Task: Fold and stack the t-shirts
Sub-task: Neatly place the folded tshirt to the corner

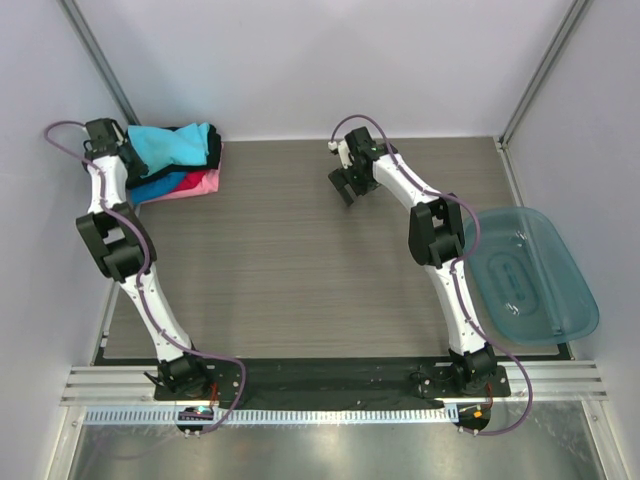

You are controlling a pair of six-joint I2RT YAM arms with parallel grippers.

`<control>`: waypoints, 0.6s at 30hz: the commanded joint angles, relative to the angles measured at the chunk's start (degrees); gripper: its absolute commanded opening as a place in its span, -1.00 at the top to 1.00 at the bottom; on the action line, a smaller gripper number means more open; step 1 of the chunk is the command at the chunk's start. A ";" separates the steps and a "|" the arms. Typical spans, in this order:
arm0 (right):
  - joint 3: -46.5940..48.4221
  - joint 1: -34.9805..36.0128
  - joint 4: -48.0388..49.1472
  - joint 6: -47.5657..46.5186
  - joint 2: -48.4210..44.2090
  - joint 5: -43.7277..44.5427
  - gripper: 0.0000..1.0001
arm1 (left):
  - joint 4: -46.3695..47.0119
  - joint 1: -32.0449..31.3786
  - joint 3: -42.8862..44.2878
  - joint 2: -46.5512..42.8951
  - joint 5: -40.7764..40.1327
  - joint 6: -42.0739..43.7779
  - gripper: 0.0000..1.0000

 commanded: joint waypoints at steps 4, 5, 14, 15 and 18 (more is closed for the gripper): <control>-1.32 0.59 0.20 -0.51 -0.08 1.45 -0.96 | 1.83 -0.02 3.17 2.39 0.92 -0.55 0.44; -1.32 0.68 0.20 -0.68 -0.17 1.63 -0.96 | 1.74 -0.11 3.26 2.48 1.10 -0.72 0.45; -0.88 1.12 0.28 -0.86 0.18 1.63 -0.96 | 2.97 -0.81 4.93 3.36 1.54 -1.69 0.66; -0.79 1.12 0.20 -0.86 0.27 1.63 -0.97 | 3.06 -0.81 5.28 3.62 1.45 -1.87 0.70; -0.70 1.21 0.29 -0.77 0.27 1.71 -0.97 | 3.41 -1.16 6.07 4.06 1.54 -2.04 0.76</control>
